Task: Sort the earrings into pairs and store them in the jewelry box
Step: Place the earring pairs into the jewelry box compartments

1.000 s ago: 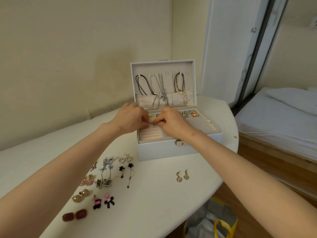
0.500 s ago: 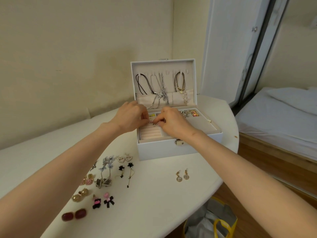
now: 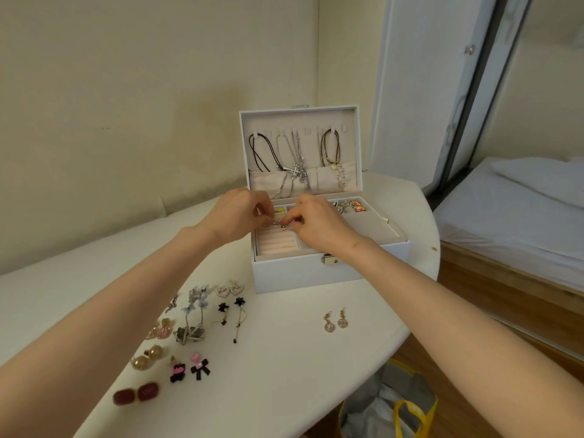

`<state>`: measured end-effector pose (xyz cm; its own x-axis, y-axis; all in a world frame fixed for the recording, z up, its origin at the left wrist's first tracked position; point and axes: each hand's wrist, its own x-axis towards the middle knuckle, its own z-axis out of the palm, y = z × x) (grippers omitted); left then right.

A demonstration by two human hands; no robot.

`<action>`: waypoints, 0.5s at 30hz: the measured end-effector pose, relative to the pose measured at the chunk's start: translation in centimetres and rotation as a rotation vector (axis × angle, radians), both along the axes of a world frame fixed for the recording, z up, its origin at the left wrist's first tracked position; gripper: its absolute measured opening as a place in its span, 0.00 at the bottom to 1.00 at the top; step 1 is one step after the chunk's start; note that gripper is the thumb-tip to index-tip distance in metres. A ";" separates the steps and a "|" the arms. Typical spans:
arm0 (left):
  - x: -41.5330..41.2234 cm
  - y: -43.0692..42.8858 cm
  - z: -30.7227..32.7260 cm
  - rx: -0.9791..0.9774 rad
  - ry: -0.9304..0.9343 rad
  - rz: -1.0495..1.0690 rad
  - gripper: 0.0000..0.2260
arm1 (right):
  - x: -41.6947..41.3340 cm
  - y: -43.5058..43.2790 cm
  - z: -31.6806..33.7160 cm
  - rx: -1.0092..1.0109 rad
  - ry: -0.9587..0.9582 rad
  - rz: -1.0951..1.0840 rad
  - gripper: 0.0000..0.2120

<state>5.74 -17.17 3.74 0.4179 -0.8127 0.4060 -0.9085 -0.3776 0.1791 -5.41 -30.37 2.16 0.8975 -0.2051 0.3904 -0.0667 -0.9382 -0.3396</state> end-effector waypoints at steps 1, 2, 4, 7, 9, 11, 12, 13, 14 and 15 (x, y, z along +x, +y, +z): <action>0.0 0.0 0.0 0.004 0.018 -0.008 0.04 | 0.0 0.0 0.0 -0.002 0.000 0.001 0.12; 0.1 0.0 -0.1 0.005 0.033 -0.015 0.04 | 0.1 -0.1 -0.1 -0.003 0.000 0.002 0.12; 0.0 -0.1 -0.1 -0.001 0.035 -0.015 0.03 | 0.1 -0.1 -0.2 -0.001 0.000 0.001 0.12; -0.2 -0.3 -0.2 -0.004 -0.017 -0.011 0.03 | 0.1 -0.1 -0.2 -0.001 0.000 0.000 0.12; -0.5 -0.3 -0.2 0.001 -0.063 -0.008 0.03 | 0.1 -0.1 -0.1 -0.004 0.003 0.001 0.12; -0.6 -0.3 -0.1 0.005 -0.107 0.003 0.03 | 0.1 0.0 -0.1 0.001 0.005 0.000 0.13; -0.7 -0.4 -0.1 0.005 -0.123 0.010 0.03 | 0.1 0.0 -0.1 0.004 0.004 0.000 0.12; -0.7 -0.4 -0.1 0.002 -0.134 0.016 0.04 | 0.1 0.1 -0.1 0.005 0.003 -0.001 0.12; -0.7 -0.4 -0.2 0.000 -0.141 0.020 0.04 | 0.1 0.1 -0.1 0.004 0.003 0.000 0.12; -0.7 -0.5 -0.2 0.000 -0.144 0.023 0.04 | 0.1 0.0 -0.1 0.002 0.003 0.001 0.12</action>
<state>5.03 -17.66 3.50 0.3736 -0.8038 0.4629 -0.9159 -0.3986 0.0470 -5.35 -30.33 2.06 0.8986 -0.2054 0.3877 -0.0670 -0.9375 -0.3416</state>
